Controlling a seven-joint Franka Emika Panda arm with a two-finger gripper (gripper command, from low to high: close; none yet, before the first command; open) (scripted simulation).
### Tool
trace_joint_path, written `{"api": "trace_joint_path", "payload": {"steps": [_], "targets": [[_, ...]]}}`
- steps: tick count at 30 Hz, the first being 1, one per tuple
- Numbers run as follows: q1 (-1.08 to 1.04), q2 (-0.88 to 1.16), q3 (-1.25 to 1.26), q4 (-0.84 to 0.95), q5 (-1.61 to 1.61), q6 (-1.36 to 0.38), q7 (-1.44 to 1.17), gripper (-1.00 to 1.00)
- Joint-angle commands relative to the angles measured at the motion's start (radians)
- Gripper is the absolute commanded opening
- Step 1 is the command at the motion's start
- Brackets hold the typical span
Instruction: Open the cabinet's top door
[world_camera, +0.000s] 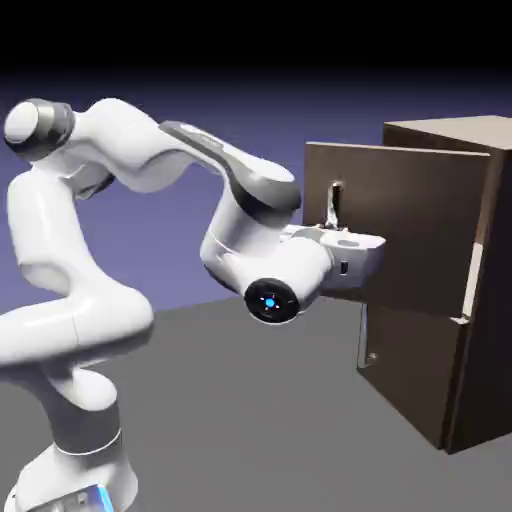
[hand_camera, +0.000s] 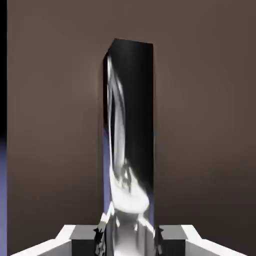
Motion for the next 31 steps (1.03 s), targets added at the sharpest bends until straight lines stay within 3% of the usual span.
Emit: {"api": "trace_joint_path", "payload": {"steps": [1,7,15,30,31], "targets": [[-0.029,0.032,0.001,0.021,-0.043,-0.028,-0.022,-1.0],[-0.185,0.243,0.043,0.178,-0.299,-0.138,-0.143,-1.0],[-0.305,0.533,0.136,0.388,-0.58,-0.144,-0.215,-1.0],[-0.228,1.053,0.169,0.744,-0.981,-0.09,-0.118,-1.0],[-0.228,1.053,0.169,0.744,-0.981,-0.09,-0.118,1.0]]}}
